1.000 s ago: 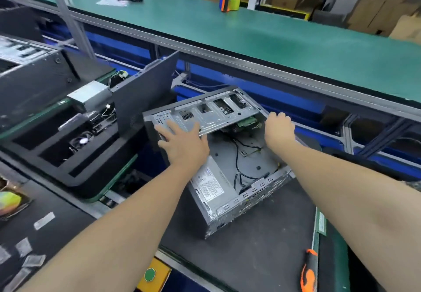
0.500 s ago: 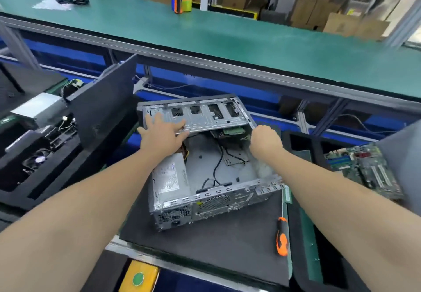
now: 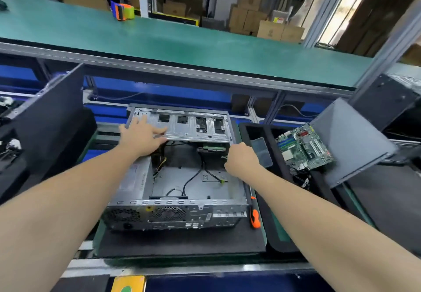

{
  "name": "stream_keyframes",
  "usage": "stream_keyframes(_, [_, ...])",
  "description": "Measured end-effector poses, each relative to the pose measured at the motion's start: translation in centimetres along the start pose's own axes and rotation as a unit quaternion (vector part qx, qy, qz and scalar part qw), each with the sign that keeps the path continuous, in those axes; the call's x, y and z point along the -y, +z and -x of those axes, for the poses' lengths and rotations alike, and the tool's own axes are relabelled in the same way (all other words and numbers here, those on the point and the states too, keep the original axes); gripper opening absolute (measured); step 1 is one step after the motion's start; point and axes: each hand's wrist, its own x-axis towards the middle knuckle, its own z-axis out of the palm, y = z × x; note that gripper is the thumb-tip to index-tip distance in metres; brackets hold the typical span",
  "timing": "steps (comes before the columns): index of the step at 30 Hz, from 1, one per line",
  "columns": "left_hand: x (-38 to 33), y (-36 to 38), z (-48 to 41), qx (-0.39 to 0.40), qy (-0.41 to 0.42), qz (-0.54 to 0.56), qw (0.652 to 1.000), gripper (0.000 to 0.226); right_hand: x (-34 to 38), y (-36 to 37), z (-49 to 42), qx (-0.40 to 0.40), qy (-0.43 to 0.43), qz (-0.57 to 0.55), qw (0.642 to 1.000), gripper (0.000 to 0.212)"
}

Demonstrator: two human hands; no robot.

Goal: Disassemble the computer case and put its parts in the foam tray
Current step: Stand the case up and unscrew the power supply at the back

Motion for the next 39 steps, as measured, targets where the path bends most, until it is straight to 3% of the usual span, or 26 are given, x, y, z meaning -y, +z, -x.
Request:
stream_keyframes(4, [-1.6,-0.3,0.5,-0.016,-0.017,-0.019,1.0,0.037,0.5,0.6,1.1,0.006,0.015,0.007,1.0,0.016])
stream_keyframes(6, [-3.5,-0.2,1.5,-0.089,-0.013,0.055,0.994,0.035,0.3,0.2,1.5,-0.018,0.034,-0.023,0.999,0.031])
stream_keyframes(8, [-6.2,-0.1,3.4,-0.172,0.009,0.174,0.97,0.027,0.5,-0.3,1.6,-0.115,0.01,0.002,0.993,0.048])
stream_keyframes(10, [-9.7,0.2,5.1,-0.145,-0.001,0.312,0.939,0.014,1.8,-0.8,1.8,-0.191,-0.037,-0.088,0.977,0.04])
stream_keyframes(12, [-12.8,0.9,6.1,-0.051,-0.075,0.434,0.896,0.018,3.5,-1.1,1.9,-0.133,-0.011,-0.284,0.949,0.013])
stream_keyframes(13, [-13.8,1.3,6.3,-0.003,-0.136,0.481,0.866,0.019,4.2,-1.2,2.0,-0.071,0.037,-0.394,0.916,0.007])
stream_keyframes(14, [-14.5,1.8,6.3,0.038,-0.194,0.528,0.826,0.021,4.9,-0.9,1.8,0.002,0.105,-0.511,0.853,0.011])
stream_keyframes(16, [-15.4,2.7,5.6,0.102,-0.26,0.634,0.721,0.019,6.3,-0.1,1.6,0.125,0.213,-0.707,0.662,0.014])
stream_keyframes(17, [-15.5,3.0,5.2,0.119,-0.274,0.675,0.675,0.016,6.6,0.3,1.4,0.139,0.247,-0.758,0.587,0.013])
stream_keyframes(19, [-15.6,3.5,4.0,0.138,-0.277,0.715,0.627,0.022,6.7,1.2,0.5,0.131,0.277,-0.803,0.511,0.014])
stream_keyframes(22, [-15.6,4.6,2.6,0.153,-0.258,0.722,0.623,0.037,6.2,1.7,-1.0,0.123,0.281,-0.849,0.43,0.034])
stream_keyframes(23, [-15.6,5.0,2.3,0.148,-0.26,0.719,0.627,0.039,6.0,1.8,-1.6,0.116,0.287,-0.855,0.416,0.039])
stream_keyframes(26, [-15.4,5.7,2.0,0.14,-0.262,0.703,0.646,0.033,6.5,2.2,-2.7,0.079,0.315,-0.847,0.421,0.046])
stream_keyframes(29, [-15.2,5.4,2.2,0.152,-0.253,0.707,0.643,0.007,7.7,3.1,-2.7,0.033,0.36,-0.84,0.404,0.051])
stream_keyframes(32, [-14.5,5.2,2.9,0.197,-0.24,0.69,0.654,0.021,8.1,3.7,-1.7,0.004,0.385,-0.837,0.389,0.045])
stream_keyframes(35, [-13.2,5.0,3.9,0.238,-0.233,0.667,0.666,0.017,8.1,3.8,-0.2,0.0,0.381,-0.842,0.382,0.043])
stream_keyframes(39, [-12.0,4.2,4.6,0.241,-0.228,0.69,0.643,0.006,8.4,3.2,1.7,0.004,0.366,-0.859,0.358,0.044])
